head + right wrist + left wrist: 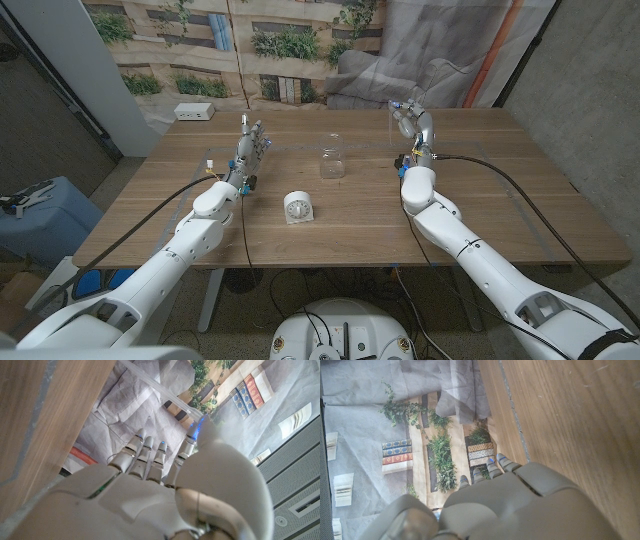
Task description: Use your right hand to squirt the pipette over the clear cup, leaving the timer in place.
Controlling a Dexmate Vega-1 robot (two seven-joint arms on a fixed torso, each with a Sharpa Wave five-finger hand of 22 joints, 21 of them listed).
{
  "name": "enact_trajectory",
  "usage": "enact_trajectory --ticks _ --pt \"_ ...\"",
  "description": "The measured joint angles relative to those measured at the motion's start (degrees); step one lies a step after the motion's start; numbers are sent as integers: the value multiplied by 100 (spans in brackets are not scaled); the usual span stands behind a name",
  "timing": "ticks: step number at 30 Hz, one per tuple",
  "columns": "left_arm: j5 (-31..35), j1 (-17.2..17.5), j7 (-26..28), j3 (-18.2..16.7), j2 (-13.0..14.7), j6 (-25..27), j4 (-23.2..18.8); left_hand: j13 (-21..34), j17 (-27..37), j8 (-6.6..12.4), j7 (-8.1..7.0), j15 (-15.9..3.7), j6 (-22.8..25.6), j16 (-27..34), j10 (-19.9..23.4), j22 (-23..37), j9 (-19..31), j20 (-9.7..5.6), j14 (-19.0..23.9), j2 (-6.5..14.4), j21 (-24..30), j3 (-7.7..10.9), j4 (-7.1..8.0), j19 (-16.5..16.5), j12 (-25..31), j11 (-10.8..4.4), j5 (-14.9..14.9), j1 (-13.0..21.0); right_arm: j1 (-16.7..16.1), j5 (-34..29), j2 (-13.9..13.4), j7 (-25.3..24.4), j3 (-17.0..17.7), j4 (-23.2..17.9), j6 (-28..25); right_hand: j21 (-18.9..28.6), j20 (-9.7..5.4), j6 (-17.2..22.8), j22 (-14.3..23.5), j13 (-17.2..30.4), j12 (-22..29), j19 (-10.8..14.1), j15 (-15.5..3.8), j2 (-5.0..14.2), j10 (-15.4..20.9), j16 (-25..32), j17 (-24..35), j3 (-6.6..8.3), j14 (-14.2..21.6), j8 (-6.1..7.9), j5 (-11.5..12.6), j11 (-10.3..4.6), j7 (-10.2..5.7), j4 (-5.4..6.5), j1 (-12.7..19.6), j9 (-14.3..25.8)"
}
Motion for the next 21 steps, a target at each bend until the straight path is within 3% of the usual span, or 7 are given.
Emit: enact_trajectory --ticks 21 --pt "1 -1 -1 0 -1 0 2 0 0 0 0 0 0 0 0 0 0 0 0 0 0 0 0 0 0 0 0 0 -121 -682 -511 -121 -59 -216 -595 0 20 135 0 0 0 -21 0 39 0 -14 0 0 0 72 0 0 -12 0 -39 -4"
